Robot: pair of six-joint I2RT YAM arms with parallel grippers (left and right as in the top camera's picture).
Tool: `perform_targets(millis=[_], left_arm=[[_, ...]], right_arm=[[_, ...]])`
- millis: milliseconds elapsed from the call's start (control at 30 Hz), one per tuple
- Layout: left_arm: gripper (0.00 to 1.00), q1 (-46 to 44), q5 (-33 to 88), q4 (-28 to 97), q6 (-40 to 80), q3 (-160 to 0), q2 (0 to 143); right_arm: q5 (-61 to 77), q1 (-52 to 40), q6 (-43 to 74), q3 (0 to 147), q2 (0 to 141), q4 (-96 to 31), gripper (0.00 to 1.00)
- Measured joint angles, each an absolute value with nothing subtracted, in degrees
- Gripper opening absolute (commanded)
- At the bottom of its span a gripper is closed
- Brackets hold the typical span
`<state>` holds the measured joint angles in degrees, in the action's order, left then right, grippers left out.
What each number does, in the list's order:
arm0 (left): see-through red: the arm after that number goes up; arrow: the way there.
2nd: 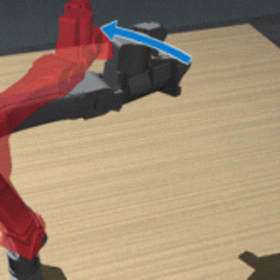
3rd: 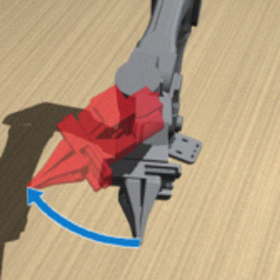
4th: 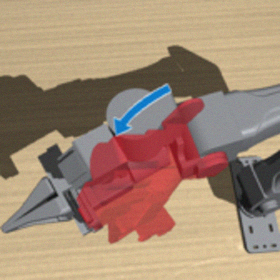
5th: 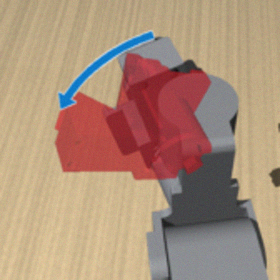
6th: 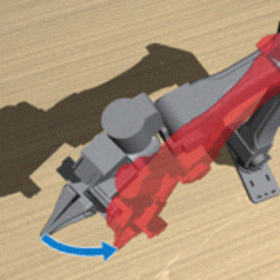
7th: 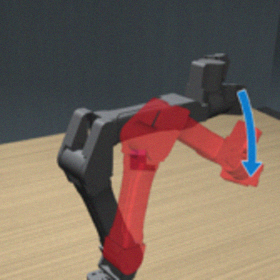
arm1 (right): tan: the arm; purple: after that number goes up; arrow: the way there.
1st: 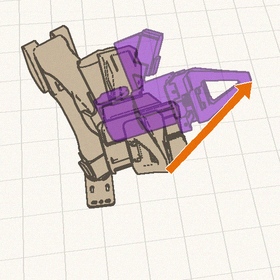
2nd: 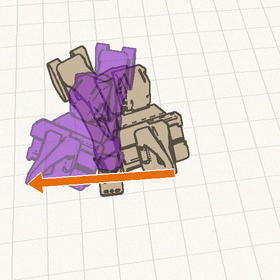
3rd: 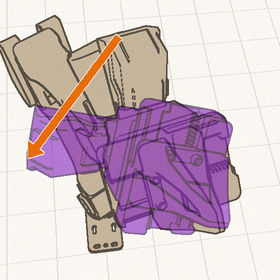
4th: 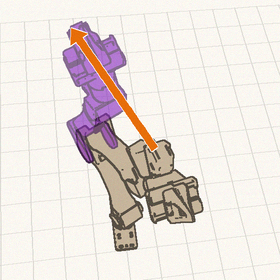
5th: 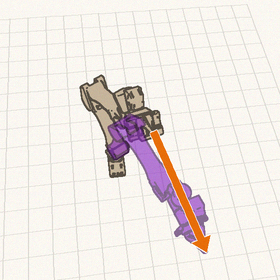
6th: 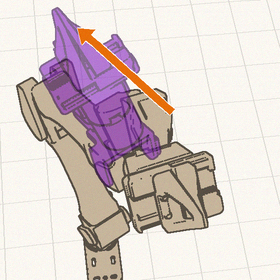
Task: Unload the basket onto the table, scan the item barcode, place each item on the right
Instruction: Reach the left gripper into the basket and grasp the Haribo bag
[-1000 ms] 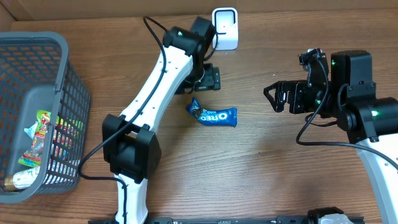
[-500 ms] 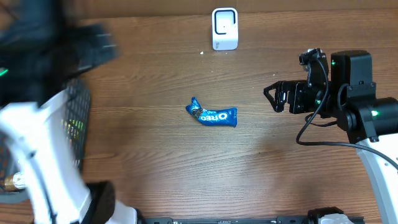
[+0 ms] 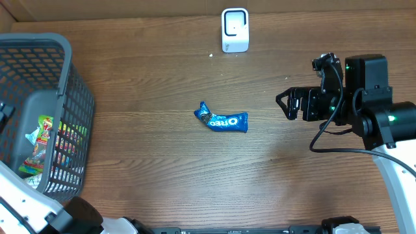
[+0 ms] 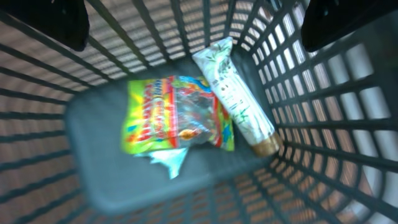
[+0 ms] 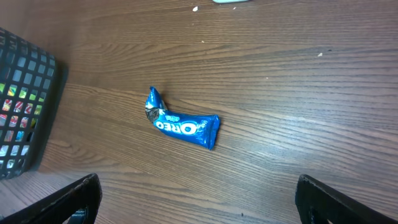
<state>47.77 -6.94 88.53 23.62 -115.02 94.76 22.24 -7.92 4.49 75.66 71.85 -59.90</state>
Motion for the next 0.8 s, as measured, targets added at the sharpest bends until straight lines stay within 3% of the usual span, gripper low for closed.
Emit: perform_targets(millis=[433, 700, 800], left_arm=[[1.00, 45.80, -5.41, 53.93, 18.28, -81.65, 95.77], [1.00, 43.57, -4.78, 45.15, 12.19, -72.93, 96.95], [0.93, 43.57, -4.80, 45.60, 11.35, -72.31, 99.26]], right_arm=[[22.22, -7.92, 4.47, 75.66, 71.85, -60.07, 1.00], [22.22, -7.92, 4.51, 75.66, 71.85, -60.10, 1.00], [22.24, -7.92, 4.47, 75.66, 71.85, -60.14, 1.00]])
